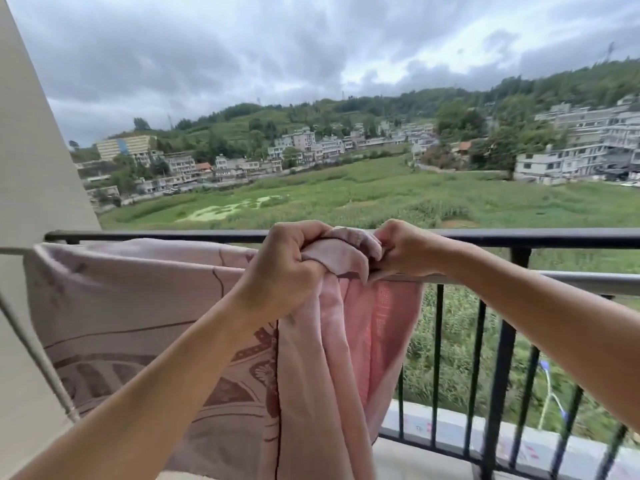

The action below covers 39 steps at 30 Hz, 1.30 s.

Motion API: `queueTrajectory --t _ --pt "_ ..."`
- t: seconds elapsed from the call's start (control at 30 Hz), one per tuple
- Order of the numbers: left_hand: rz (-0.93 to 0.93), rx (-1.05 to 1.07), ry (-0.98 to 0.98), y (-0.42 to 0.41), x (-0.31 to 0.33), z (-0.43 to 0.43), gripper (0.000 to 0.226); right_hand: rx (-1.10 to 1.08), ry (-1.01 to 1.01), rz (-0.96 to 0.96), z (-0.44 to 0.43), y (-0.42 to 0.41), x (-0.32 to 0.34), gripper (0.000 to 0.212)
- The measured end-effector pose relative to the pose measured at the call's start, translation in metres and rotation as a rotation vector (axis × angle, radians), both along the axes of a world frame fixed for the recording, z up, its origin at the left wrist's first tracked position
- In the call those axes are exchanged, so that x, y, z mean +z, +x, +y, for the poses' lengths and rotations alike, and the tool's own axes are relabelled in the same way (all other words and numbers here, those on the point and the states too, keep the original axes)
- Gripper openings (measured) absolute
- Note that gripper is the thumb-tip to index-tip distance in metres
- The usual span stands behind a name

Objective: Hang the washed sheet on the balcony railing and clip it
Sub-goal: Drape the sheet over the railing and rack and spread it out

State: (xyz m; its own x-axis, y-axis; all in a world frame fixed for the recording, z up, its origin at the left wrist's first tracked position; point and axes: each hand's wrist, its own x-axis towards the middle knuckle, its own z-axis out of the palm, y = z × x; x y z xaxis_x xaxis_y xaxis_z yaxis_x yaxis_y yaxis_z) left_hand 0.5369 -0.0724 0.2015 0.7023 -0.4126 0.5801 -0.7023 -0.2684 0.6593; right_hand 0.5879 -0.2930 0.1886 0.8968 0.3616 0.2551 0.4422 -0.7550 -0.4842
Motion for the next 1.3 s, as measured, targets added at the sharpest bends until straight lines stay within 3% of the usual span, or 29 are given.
queueTrajectory --t 0.07,0.2,0.23,0.33,0.43,0.5,0.6,0.67,0.73,0.87,0.97,1.03,1.07,1.13,1.2,1.3 --pt "-0.008 -0.054 -0.001 -0.006 0.003 -0.017 0.015 -0.11 0.258 -0.221 -0.016 -0.01 0.011 0.015" --pt "0.087 -0.251 -0.082 -0.008 0.015 -0.045 0.03 -0.258 0.594 -0.562 -0.064 -0.05 0.063 0.033" --pt "0.025 -0.2 -0.083 -0.003 0.016 -0.051 0.031 -0.292 0.662 -0.651 -0.076 -0.062 0.074 0.037" --pt "-0.326 0.23 0.031 0.029 0.009 -0.061 0.031 -0.438 0.806 -0.863 -0.122 -0.095 0.091 0.049" --pt "-0.403 0.397 0.163 0.057 -0.007 -0.068 0.044 -0.651 0.648 -1.008 -0.173 -0.121 0.076 0.039" --pt "-0.415 0.415 0.285 0.064 -0.024 -0.079 0.049 -0.906 0.389 -0.946 -0.195 -0.136 0.051 0.031" --pt "-0.438 0.361 0.465 0.066 -0.052 -0.094 0.051 -1.155 0.057 -0.613 -0.219 -0.15 0.002 0.04" --pt "-0.374 0.272 0.466 0.066 -0.068 -0.099 0.052 -1.129 -0.071 -0.37 -0.225 -0.156 -0.025 0.032" --pt "-0.341 0.219 0.329 0.068 -0.078 -0.098 0.043 -1.088 -0.069 -0.293 -0.226 -0.16 -0.039 0.027" --pt "-0.304 0.201 0.111 0.07 -0.08 -0.099 0.015 -1.192 0.025 -0.613 -0.209 -0.17 -0.055 0.031" --pt "-0.31 0.234 0.063 0.07 -0.084 -0.103 0.012 -1.195 0.532 -0.751 -0.179 -0.179 -0.07 0.02" --pt "-0.336 0.232 0.028 0.069 -0.089 -0.111 0.012 -1.156 0.866 -0.541 -0.159 -0.182 -0.082 0.034" --pt "-0.349 0.238 0.01 0.068 -0.09 -0.112 0.011 -1.125 0.913 -0.411 -0.149 -0.181 -0.087 0.044" --pt "-0.378 0.229 -0.03 0.065 -0.089 -0.118 0.012 -1.112 0.877 -0.237 -0.138 -0.185 -0.093 0.033" --pt "-0.37 0.225 -0.061 0.061 -0.086 -0.121 0.014 -1.104 0.835 -0.269 -0.136 -0.188 -0.084 0.022" --pt "-0.336 0.209 -0.114 0.057 -0.07 -0.127 0.025 -1.102 0.81 -0.495 -0.17 -0.198 -0.048 0.034"
